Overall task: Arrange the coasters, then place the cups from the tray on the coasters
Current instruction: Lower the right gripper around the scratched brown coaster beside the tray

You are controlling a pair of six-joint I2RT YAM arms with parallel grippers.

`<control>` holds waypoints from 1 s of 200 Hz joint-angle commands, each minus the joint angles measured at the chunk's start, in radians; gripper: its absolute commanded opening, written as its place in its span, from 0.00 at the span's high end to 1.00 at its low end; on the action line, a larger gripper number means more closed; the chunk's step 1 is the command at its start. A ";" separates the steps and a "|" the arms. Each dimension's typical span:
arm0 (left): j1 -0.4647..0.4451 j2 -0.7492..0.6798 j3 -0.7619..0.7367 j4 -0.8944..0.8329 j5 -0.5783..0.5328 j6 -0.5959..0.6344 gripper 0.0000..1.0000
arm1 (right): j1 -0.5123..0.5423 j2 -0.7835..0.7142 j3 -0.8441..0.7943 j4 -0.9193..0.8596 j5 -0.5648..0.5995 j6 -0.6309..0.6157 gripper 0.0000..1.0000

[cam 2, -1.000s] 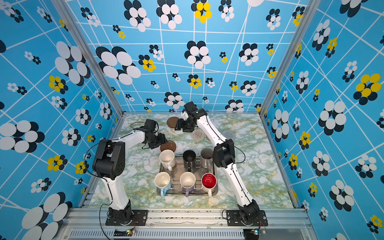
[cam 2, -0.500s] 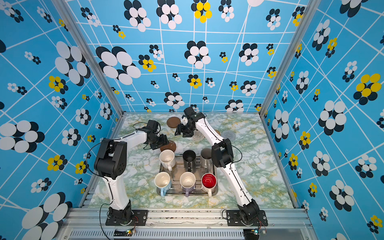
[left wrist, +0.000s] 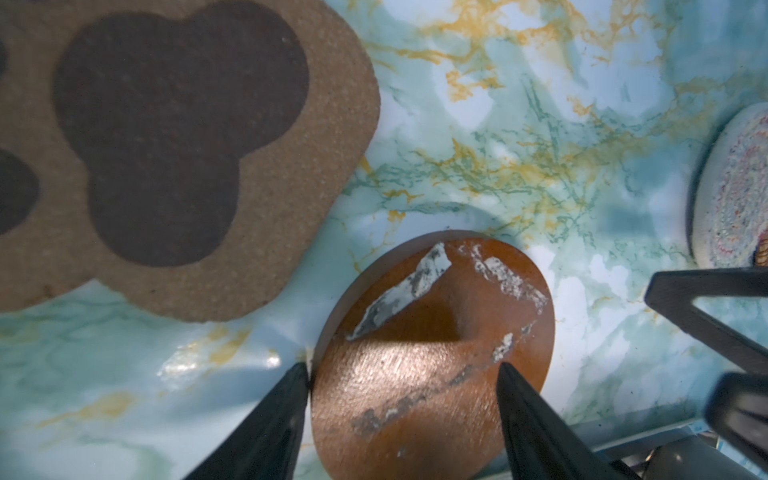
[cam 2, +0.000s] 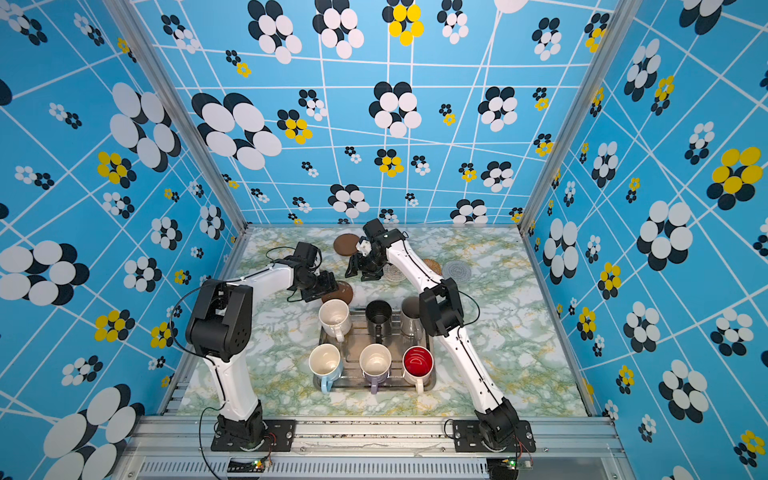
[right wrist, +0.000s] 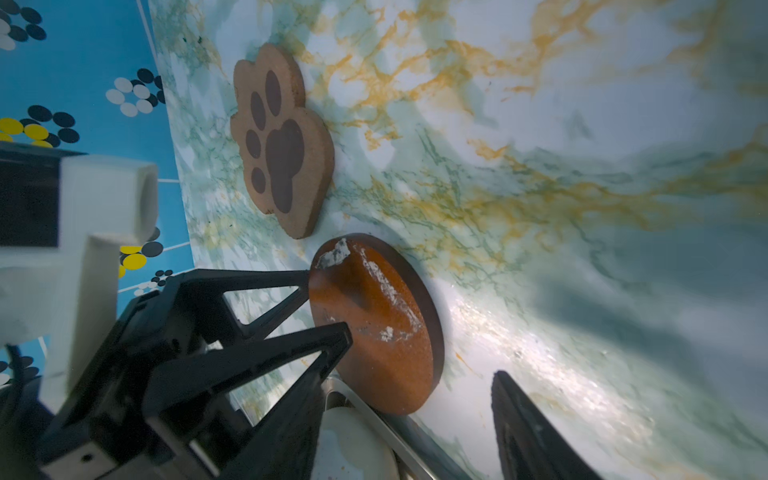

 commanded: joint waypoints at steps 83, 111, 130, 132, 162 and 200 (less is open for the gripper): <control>-0.017 0.019 -0.025 -0.007 0.042 -0.036 0.35 | 0.009 0.055 -0.013 -0.041 -0.065 -0.004 0.51; -0.020 0.033 -0.021 0.000 0.050 -0.042 0.36 | 0.009 0.055 -0.018 -0.046 -0.069 -0.004 0.59; -0.021 0.042 -0.014 0.000 0.055 -0.045 0.37 | 0.011 0.054 -0.024 -0.049 -0.069 -0.007 0.61; -0.021 0.043 -0.014 0.000 0.055 -0.046 0.37 | 0.011 0.054 -0.025 -0.049 -0.069 -0.007 0.62; -0.023 0.053 -0.006 -0.002 0.055 -0.048 0.37 | 0.011 0.055 -0.039 -0.067 -0.049 -0.025 0.59; -0.026 0.063 0.002 -0.003 0.057 -0.049 0.38 | 0.011 0.055 -0.055 -0.073 -0.052 -0.032 0.58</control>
